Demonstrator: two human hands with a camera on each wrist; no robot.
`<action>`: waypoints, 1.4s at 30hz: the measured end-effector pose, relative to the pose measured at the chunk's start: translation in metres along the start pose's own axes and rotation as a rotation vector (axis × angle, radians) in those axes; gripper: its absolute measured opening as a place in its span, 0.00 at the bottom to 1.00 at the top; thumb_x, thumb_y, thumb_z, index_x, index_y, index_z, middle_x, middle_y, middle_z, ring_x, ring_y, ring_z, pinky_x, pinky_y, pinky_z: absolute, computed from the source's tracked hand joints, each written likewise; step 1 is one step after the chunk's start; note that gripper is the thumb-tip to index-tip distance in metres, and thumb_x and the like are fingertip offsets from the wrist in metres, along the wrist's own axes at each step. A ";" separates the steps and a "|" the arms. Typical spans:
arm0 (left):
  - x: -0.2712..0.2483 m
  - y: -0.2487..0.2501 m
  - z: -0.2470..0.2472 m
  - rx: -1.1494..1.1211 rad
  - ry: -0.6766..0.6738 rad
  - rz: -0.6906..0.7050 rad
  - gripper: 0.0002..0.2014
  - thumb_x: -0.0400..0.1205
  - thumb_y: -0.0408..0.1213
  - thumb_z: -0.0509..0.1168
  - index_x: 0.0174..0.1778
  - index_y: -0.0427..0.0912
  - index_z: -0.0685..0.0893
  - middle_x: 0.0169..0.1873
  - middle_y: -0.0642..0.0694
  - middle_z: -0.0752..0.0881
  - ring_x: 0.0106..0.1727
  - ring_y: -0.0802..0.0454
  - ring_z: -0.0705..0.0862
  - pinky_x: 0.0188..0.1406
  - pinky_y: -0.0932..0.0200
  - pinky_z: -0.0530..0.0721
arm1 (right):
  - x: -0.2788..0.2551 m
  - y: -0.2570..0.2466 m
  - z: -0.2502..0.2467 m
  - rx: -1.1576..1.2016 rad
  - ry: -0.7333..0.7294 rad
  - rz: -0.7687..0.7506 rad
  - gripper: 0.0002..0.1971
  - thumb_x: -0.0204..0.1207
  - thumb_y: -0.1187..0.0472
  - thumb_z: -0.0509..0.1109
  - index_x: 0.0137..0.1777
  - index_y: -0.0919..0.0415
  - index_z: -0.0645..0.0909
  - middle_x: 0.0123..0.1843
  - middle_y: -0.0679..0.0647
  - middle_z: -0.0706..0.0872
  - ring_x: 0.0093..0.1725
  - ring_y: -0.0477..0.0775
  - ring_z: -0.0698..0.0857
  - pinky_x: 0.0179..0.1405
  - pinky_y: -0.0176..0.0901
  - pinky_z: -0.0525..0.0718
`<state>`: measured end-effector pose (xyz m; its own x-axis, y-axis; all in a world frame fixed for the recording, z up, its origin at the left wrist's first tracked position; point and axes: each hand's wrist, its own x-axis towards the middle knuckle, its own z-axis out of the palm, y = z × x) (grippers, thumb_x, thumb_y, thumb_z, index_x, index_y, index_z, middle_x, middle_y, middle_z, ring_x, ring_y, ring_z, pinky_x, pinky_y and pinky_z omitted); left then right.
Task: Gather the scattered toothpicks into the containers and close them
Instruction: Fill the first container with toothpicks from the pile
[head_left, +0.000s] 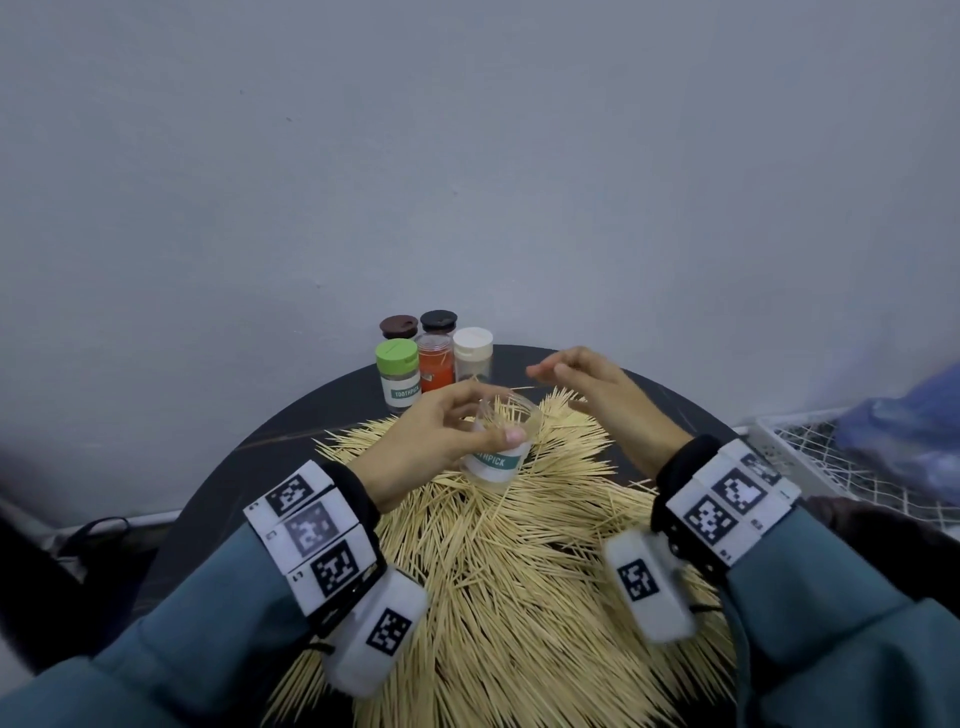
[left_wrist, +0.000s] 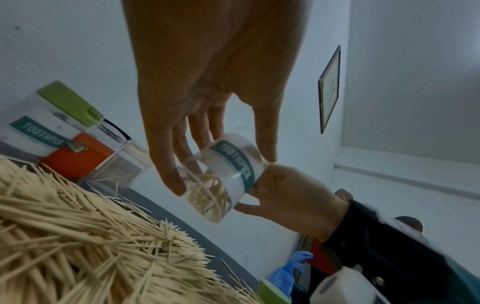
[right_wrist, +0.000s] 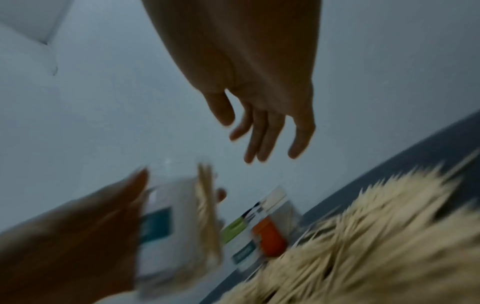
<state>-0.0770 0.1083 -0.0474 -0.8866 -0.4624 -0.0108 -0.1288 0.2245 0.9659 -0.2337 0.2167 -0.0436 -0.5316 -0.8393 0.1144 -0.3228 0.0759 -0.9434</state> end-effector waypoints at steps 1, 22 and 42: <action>0.001 -0.001 0.000 0.005 0.000 -0.005 0.28 0.64 0.49 0.73 0.62 0.57 0.80 0.64 0.48 0.82 0.62 0.54 0.82 0.51 0.57 0.84 | 0.002 0.003 -0.008 -0.150 -0.028 0.037 0.05 0.83 0.59 0.60 0.54 0.54 0.76 0.62 0.49 0.83 0.64 0.48 0.79 0.62 0.40 0.75; 0.001 -0.006 0.002 0.064 -0.033 -0.003 0.20 0.73 0.40 0.74 0.60 0.60 0.80 0.64 0.50 0.82 0.61 0.57 0.82 0.51 0.62 0.82 | 0.000 0.031 -0.004 -1.184 -0.537 0.258 0.18 0.80 0.52 0.66 0.65 0.62 0.77 0.63 0.56 0.81 0.51 0.49 0.74 0.50 0.39 0.73; 0.001 -0.007 -0.002 0.085 -0.026 -0.011 0.28 0.62 0.53 0.73 0.60 0.62 0.80 0.66 0.50 0.80 0.67 0.53 0.79 0.60 0.54 0.81 | 0.002 0.023 -0.006 -0.626 -0.443 0.308 0.14 0.87 0.62 0.46 0.40 0.56 0.66 0.38 0.49 0.80 0.32 0.41 0.74 0.24 0.23 0.71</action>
<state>-0.0762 0.1050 -0.0533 -0.8962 -0.4427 -0.0293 -0.1750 0.2919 0.9403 -0.2469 0.2201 -0.0629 -0.3518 -0.8565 -0.3777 -0.6591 0.5132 -0.5497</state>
